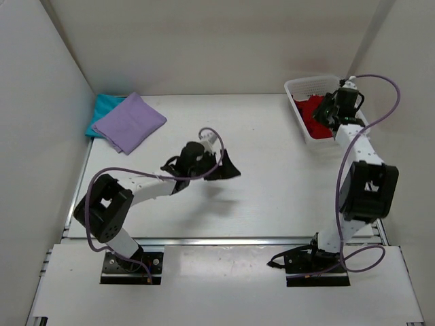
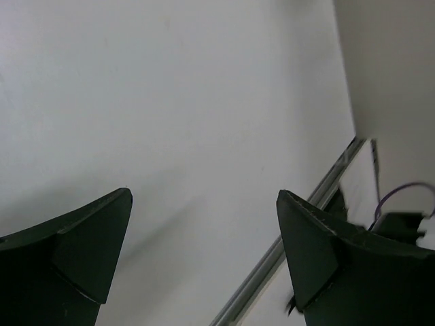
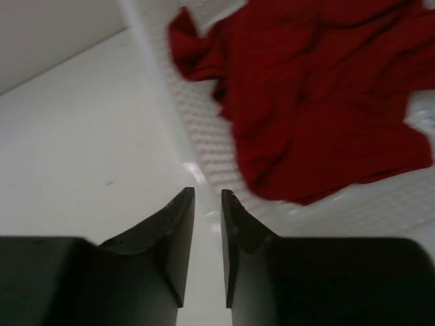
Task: Fold and stack the t-shirts
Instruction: Grab crumpled tshirt from bin with the right arm
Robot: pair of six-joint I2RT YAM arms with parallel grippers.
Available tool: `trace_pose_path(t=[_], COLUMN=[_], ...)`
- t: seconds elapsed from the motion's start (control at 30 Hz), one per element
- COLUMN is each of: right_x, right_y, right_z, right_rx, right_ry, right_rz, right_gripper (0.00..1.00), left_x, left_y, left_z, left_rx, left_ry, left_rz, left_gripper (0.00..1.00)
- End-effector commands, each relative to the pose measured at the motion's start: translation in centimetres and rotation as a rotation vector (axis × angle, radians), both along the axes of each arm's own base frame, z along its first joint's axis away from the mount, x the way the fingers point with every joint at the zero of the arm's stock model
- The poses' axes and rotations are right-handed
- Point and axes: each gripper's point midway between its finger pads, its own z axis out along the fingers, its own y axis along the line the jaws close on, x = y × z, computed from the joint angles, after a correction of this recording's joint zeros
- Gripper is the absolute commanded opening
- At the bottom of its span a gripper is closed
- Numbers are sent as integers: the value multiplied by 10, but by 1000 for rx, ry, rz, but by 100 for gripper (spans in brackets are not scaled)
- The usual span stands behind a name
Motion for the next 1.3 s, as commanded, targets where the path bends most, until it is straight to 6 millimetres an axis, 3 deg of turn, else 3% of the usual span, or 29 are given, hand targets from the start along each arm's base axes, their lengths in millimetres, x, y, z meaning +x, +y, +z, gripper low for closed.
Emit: trace_pose_path(t=[0.0, 0.03, 0.07, 0.13, 0.17, 0.23, 0.27, 0.33, 0.37, 0.4, 0.43, 0.47, 0.5, 0.53, 0.57, 0.6, 0.67, 0.8, 0.87, 0.93, 1.0, 1.03, 1.1, 1.17, 1.23, 1.27], right_x=[18, 21, 31, 42, 53, 66, 73, 93, 94, 106, 112, 113, 124, 131, 131, 142, 148, 150, 146, 145, 134, 131, 110, 87, 51, 42], right_y=[-45, -54, -65, -79, -88, -96, -103, -107, -105, -103, -102, -100, -99, -99, -93, -94, -89, -88, -85, -78, -71, -65, -48, -31, 3, 22], right_z=[-30, -49, -38, -64, -56, -78, -66, -73, -94, -81, -84, -108, -87, -89, -109, -93, -98, -93, -80, -39, 19, 37, 109, 157, 221, 232], right_rx=[-144, -143, -157, -141, -132, -93, -83, -56, -39, -36, -21, -8, -19, -16, -4, -4, 26, 44, 37, 4, -31, -51, -82, -111, -131, -137], right_ry=[135, 189, 164, 220, 194, 222, 194, 190, 234, 198, 200, 247, 199, 198, 238, 196, 187, 177, 186, 130, 58, 31, -72, -143, -254, -277], right_rz=[-81, -88, -104, -108, -122, -118, -123, -111, -97, -85, -68, -64, -59, -56, -36, -40, -17, -19, -20, -2, 5, 19, 42, 78, 148, 190], right_gripper=[23, 32, 41, 49, 52, 54, 54, 54, 54, 54, 54, 53, 54, 52, 50, 45, 36, 0, 0, 0, 0, 0, 0, 0, 0, 1], left_x=[-51, -68, -76, -101, -106, -123, -125, -132, -130, -131, -129, -126, -124, -120, -119, -116, -115, -114, -116, -111, -108, -106, -96, -89, -75, -71], left_y=[-2, -2, -6, -3, -3, -3, -2, -2, -4, -4, -4, -2, -2, 0, 1, 1, 3, 7, 6, 5, 4, 4, 8, 15, 30, 37], left_z=[-24, -37, -36, -53, -58, -64, -66, -72, -73, -72, -71, -71, -70, -68, -67, -64, -64, -66, -67, -63, -55, -53, -42, -34, -23, -23], left_rx=[29, 30, 4, 37, 44, 55, 60, 72, 80, 73, 67, 63, 63, 60, 54, 49, 49, 55, 49, 38, 22, 19, -15, -55, -98, -106], left_ry=[13, 33, 25, 55, 59, 66, 66, 75, 66, 71, 75, 75, 76, 68, 68, 56, 53, 65, 82, 80, 71, 76, 67, 80, 73, 86], left_rz=[-101, -130, -160, -208, -220, -258, -263, -288, -297, -309, -312, -308, -301, -290, -283, -273, -262, -253, -258, -240, -237, -228, -203, -169, -110, -80], left_gripper=[99, 99, 99, 99, 99, 99, 99, 99, 99, 99, 99, 99, 99, 98, 99, 99, 99, 99, 98, 99, 99, 99, 99, 99, 98, 98])
